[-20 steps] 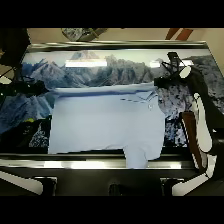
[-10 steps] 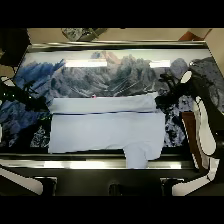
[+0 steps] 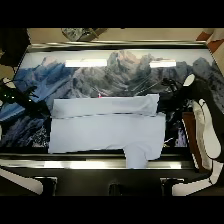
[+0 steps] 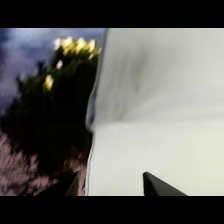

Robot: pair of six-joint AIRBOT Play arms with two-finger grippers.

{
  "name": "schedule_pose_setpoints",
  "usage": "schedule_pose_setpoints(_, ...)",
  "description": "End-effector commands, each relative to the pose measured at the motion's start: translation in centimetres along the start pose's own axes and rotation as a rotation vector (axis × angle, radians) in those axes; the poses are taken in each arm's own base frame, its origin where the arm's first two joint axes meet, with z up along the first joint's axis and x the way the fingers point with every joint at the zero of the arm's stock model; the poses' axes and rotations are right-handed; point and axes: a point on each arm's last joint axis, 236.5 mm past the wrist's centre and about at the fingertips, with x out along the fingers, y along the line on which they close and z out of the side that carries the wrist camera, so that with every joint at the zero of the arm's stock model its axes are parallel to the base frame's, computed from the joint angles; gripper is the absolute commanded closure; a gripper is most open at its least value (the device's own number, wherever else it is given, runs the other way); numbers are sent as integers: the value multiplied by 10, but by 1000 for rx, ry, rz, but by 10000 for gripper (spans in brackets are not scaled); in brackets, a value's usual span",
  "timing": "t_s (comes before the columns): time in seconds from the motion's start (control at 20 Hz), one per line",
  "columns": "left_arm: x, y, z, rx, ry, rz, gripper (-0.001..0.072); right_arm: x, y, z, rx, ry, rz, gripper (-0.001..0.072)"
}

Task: Fold the shirts.

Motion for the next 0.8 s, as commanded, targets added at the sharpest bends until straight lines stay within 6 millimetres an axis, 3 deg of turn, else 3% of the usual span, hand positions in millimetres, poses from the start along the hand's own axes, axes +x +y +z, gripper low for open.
schedule_pose_setpoints(0.0,-20,12,-39,-139,7,-20,281,-38,-8,-44,36,74,39,262)
schedule_pose_setpoints(0.05,-14,13,-53,-155,-7,-22,281,-44,-7,-51,31,74,37,270)
schedule_pose_setpoints(0.25,55,38,-148,-181,67,33,271,-49,-4,-65,-85,81,11,270)
schedule_pose_setpoints(0.3,68,41,-162,-191,55,20,272,-47,-3,-67,-96,87,15,270)
schedule_pose_setpoints(0.5,95,36,-177,-198,32,-29,272,-38,-5,-69,-99,92,17,271)
schedule_pose_setpoints(0.6,103,32,-173,-215,7,-53,276,-37,-4,-72,-107,101,22,271)
schedule_pose_setpoints(0.75,104,29,-160,-230,-48,-75,360,-39,-3,-74,-109,103,21,271)
